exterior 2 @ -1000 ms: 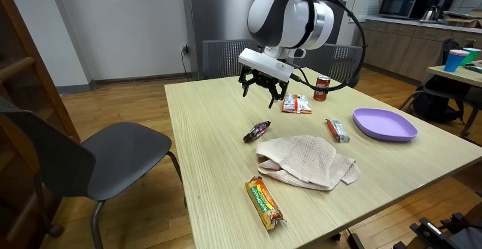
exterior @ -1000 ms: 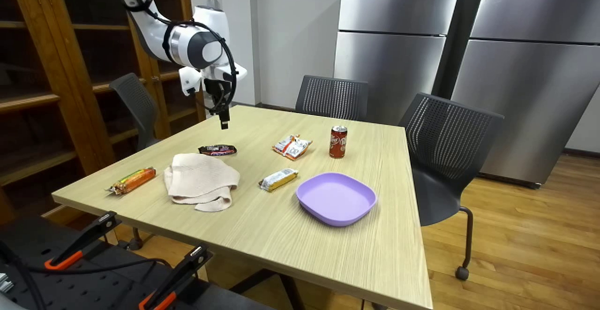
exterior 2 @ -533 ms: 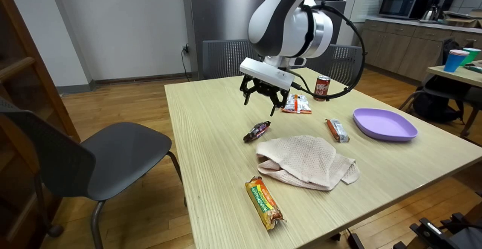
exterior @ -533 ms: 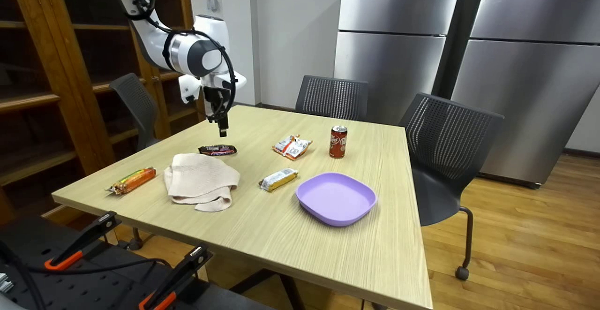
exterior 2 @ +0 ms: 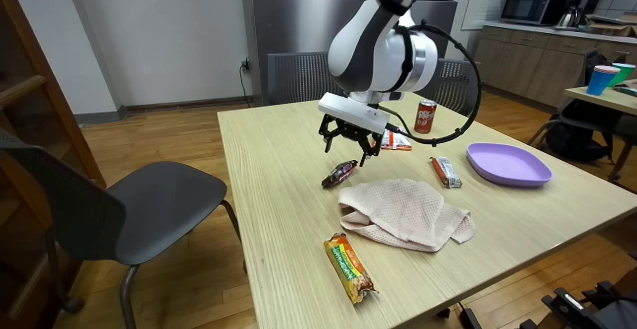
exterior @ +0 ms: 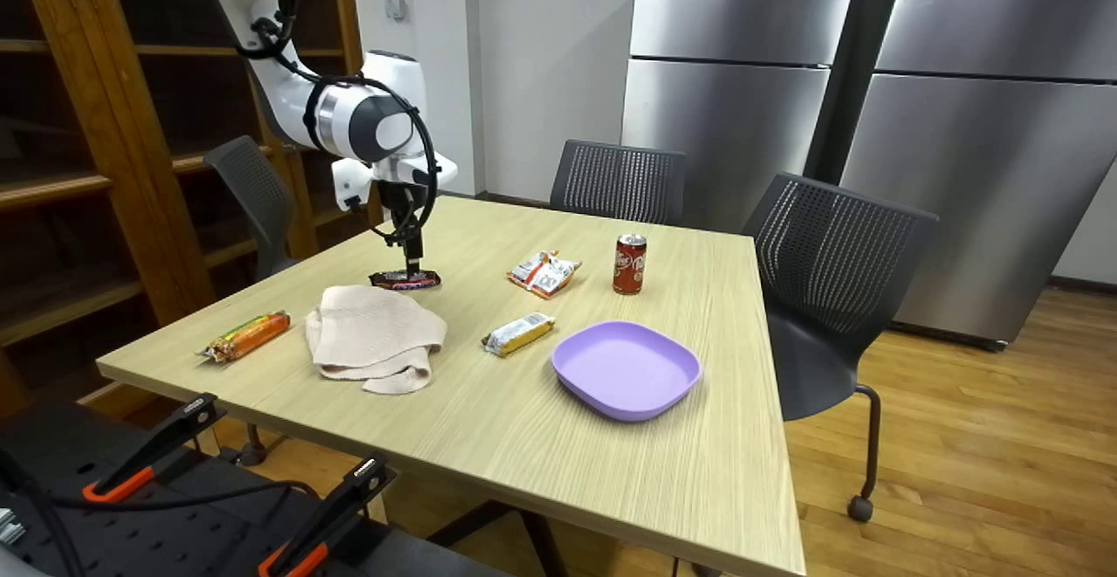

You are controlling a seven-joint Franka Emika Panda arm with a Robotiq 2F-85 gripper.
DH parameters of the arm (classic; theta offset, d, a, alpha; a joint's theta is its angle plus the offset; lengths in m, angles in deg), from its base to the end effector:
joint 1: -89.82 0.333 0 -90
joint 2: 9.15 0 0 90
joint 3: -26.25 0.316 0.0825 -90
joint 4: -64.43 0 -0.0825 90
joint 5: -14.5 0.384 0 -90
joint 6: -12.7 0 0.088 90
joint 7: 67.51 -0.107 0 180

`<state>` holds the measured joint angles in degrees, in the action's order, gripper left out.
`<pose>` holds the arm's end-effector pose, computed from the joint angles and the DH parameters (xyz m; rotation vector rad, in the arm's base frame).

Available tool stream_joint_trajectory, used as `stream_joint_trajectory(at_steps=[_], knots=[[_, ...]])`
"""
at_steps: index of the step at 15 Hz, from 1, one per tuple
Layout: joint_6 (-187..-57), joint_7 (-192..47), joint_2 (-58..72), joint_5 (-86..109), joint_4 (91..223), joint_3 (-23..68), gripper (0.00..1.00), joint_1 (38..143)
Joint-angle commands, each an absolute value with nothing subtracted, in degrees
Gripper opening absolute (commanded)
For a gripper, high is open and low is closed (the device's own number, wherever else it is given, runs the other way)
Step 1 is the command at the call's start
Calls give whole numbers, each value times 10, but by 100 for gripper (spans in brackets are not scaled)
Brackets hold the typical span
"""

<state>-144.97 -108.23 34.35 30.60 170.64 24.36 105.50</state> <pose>0.6270 0.1433 0.1214 -2.7969 1.0401 -0.1163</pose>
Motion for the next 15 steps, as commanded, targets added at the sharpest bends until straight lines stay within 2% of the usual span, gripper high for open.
stream_joint_trajectory(at_steps=[1, 15], knots=[[-1449, -1094, 363, 304, 1682, 246, 100, 1054], [-1426, -1101, 423, 301, 1613, 240, 100, 1060]])
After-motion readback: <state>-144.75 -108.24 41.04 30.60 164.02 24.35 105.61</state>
